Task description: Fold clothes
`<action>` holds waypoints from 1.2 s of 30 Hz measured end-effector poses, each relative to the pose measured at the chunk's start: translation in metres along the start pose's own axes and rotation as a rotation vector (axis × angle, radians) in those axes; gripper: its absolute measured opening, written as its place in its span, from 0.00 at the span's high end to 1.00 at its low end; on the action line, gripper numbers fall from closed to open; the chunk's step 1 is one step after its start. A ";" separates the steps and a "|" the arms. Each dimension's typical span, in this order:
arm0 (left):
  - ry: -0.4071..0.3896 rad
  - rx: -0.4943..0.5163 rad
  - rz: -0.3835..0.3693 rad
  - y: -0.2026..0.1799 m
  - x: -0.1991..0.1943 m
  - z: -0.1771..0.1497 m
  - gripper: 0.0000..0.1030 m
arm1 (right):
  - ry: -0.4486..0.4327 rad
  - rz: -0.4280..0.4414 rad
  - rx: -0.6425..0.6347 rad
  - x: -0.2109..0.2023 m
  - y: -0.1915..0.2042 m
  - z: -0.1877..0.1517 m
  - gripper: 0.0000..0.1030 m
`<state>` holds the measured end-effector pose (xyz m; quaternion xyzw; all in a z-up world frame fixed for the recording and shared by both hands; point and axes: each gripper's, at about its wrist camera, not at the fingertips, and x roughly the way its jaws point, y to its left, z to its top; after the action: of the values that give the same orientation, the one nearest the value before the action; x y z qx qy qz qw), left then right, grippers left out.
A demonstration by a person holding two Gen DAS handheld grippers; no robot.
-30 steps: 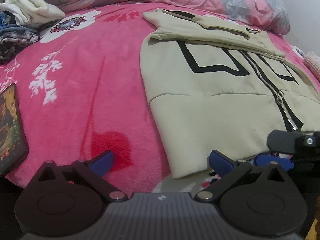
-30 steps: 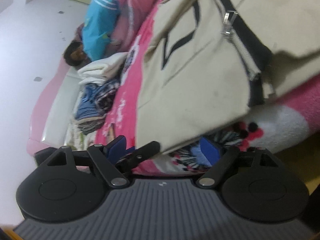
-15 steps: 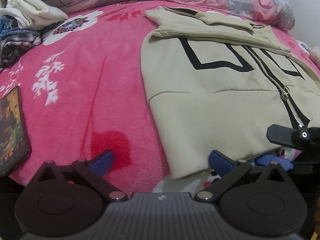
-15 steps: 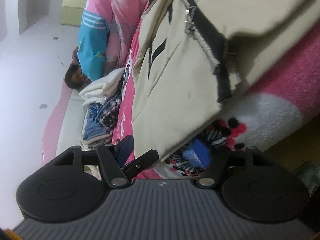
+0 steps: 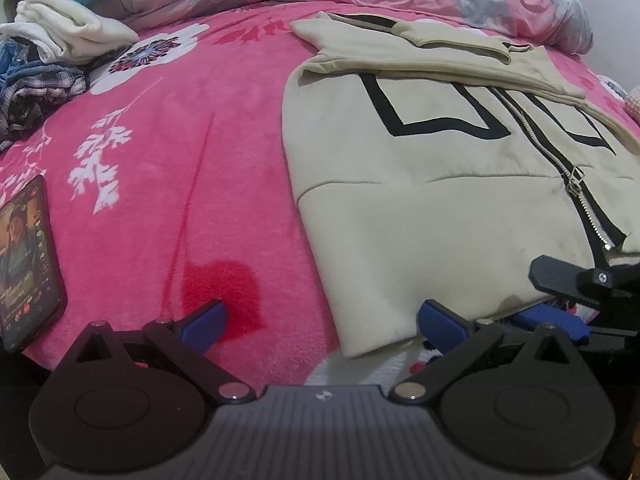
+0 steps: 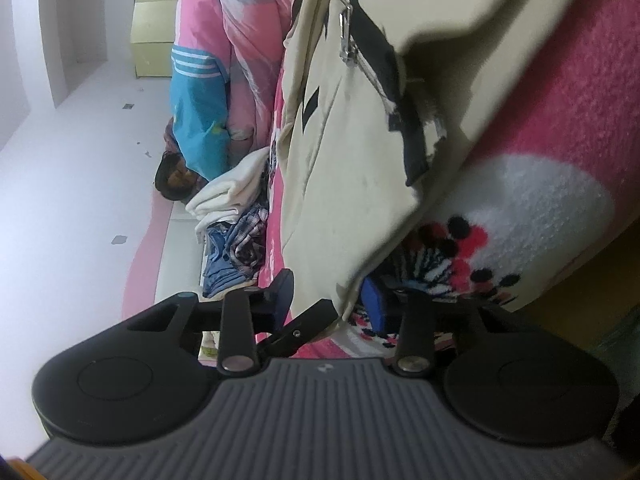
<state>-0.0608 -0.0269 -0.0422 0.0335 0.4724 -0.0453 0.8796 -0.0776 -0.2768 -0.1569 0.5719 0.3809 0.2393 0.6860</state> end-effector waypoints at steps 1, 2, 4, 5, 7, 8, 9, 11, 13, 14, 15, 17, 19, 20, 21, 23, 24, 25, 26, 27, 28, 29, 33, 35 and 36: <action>-0.003 0.004 0.001 0.000 0.000 0.000 0.00 | 0.003 0.003 0.007 0.002 -0.001 0.000 0.66; -0.006 0.008 0.002 -0.001 -0.001 -0.001 0.00 | 0.006 0.005 0.012 0.003 -0.002 -0.001 0.67; -0.011 0.013 0.004 -0.001 -0.002 -0.002 0.00 | 0.011 0.009 0.020 0.007 -0.003 -0.001 0.68; -0.013 0.018 0.004 0.000 -0.004 -0.002 0.00 | 0.013 0.010 0.023 0.008 -0.003 -0.001 0.69; -0.025 0.026 -0.007 0.002 -0.010 -0.004 0.00 | 0.019 0.014 0.028 0.011 -0.004 -0.001 0.69; -0.040 0.027 -0.026 0.005 -0.014 -0.006 0.00 | 0.022 0.016 0.030 0.012 -0.004 -0.001 0.69; -0.061 0.023 -0.052 0.008 -0.018 -0.009 0.00 | 0.027 0.019 0.030 0.012 -0.004 0.000 0.69; -0.108 0.017 -0.099 0.016 -0.025 -0.014 0.00 | 0.041 0.026 0.037 0.015 -0.005 -0.001 0.67; -0.137 0.016 -0.110 0.019 -0.029 -0.018 0.00 | 0.059 0.035 0.054 0.018 -0.007 -0.003 0.67; -0.148 0.017 -0.112 0.021 -0.030 -0.019 0.01 | 0.069 0.039 0.062 0.019 -0.009 -0.003 0.66; -0.155 0.014 -0.116 0.023 -0.030 -0.020 0.03 | 0.080 0.046 0.077 0.021 -0.010 -0.005 0.66; -0.164 0.001 -0.127 0.028 -0.031 -0.019 0.09 | 0.102 0.056 0.106 0.028 -0.013 -0.007 0.66; -0.168 -0.023 -0.149 0.034 -0.031 -0.016 0.14 | 0.119 0.056 0.125 0.035 -0.015 -0.009 0.66; -0.171 -0.038 -0.165 0.037 -0.032 -0.014 0.18 | 0.118 0.064 0.129 0.038 -0.015 -0.009 0.66; -0.171 -0.057 -0.177 0.040 -0.032 -0.011 0.19 | 0.117 0.072 0.133 0.040 -0.015 -0.009 0.66; -0.168 -0.100 -0.197 0.046 -0.032 -0.005 0.19 | 0.112 0.101 0.153 0.045 -0.018 -0.009 0.67; -0.164 -0.124 -0.204 0.049 -0.032 -0.001 0.19 | 0.110 0.116 0.164 0.048 -0.019 -0.008 0.67; -0.158 -0.139 -0.197 0.050 -0.031 0.003 0.19 | 0.106 0.125 0.177 0.050 -0.021 -0.008 0.68; -0.152 -0.152 -0.189 0.051 -0.030 0.007 0.19 | 0.108 0.133 0.194 0.053 -0.023 -0.009 0.70; -0.146 -0.166 -0.180 0.052 -0.029 0.011 0.19 | 0.111 0.139 0.209 0.056 -0.025 -0.011 0.72; -0.140 -0.180 -0.172 0.053 -0.028 0.015 0.19 | 0.114 0.145 0.224 0.058 -0.027 -0.012 0.80; -0.133 -0.193 -0.163 0.054 -0.027 0.019 0.19 | 0.114 0.141 0.219 0.059 -0.026 -0.013 0.91; -0.135 -0.185 -0.098 0.054 -0.025 0.025 0.19 | 0.056 0.183 0.149 0.051 -0.011 -0.010 0.96; -0.130 -0.173 -0.076 0.054 -0.024 0.024 0.19 | 0.014 0.205 0.107 0.042 0.000 -0.004 0.96; -0.125 -0.167 -0.065 0.053 -0.023 0.024 0.19 | -0.004 0.210 0.089 0.038 0.005 -0.001 0.96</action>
<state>-0.0475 0.0247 -0.0088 -0.0580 0.4194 -0.0364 0.9052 -0.0552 -0.2456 -0.1615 0.6389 0.3277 0.2915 0.6320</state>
